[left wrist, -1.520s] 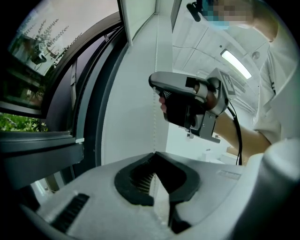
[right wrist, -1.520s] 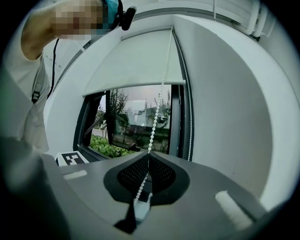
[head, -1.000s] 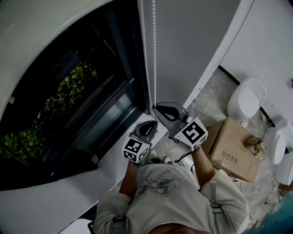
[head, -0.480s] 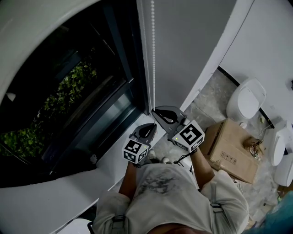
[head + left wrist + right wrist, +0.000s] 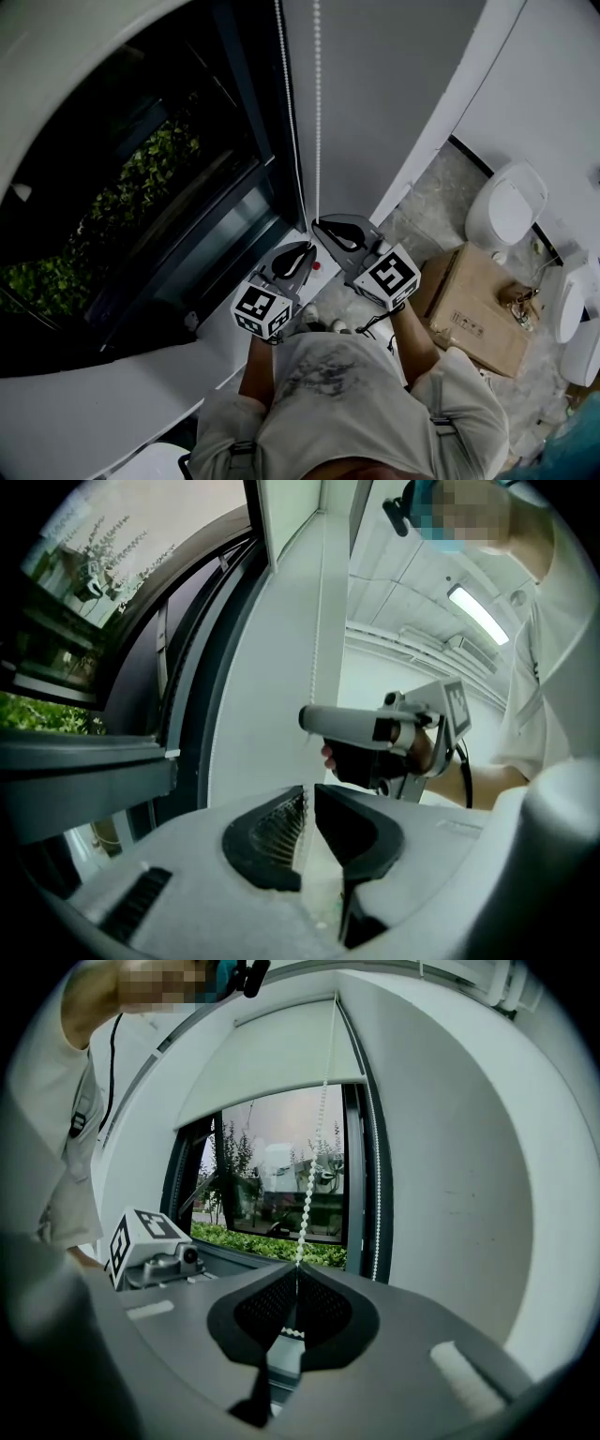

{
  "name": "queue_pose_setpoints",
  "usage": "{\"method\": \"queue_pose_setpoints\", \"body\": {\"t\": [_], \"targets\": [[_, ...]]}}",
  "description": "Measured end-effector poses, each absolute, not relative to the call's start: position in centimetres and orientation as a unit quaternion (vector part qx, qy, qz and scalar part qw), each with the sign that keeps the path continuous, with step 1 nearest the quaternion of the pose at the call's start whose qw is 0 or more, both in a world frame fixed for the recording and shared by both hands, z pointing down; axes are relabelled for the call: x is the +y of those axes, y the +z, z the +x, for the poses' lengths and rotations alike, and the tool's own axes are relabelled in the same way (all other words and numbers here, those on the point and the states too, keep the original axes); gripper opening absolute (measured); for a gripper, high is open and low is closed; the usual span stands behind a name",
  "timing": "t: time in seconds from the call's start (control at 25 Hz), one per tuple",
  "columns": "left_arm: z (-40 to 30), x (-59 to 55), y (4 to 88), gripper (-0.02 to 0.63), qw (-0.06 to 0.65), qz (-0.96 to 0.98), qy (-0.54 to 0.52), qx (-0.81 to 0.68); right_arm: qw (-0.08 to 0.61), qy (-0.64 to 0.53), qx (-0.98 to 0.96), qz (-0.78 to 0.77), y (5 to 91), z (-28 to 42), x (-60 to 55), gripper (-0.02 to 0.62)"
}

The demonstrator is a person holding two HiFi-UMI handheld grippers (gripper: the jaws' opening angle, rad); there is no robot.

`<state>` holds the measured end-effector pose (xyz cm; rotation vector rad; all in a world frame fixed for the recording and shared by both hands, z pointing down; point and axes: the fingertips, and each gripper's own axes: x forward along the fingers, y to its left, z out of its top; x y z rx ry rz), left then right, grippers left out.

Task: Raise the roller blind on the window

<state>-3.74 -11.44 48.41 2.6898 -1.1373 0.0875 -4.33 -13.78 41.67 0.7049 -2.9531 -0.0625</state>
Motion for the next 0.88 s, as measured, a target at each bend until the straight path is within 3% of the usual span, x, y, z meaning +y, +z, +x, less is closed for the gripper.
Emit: {"method": "queue_pose_setpoints", "body": {"t": [0.36, 0.88], "targets": [[-4.8, -12.6, 39.6, 0.090, 0.040, 0.916, -0.022, -0.398, 0.055, -0.033, -0.972, 0.226, 41.6, -4.4, -13.7, 0.011], [-3.1, -14.0, 29.7, 0.096, -0.050, 0.921, -0.072, -0.380, 0.057, -0.047, -0.973, 0.220, 41.4, -5.0, -12.9, 0.011]]}}
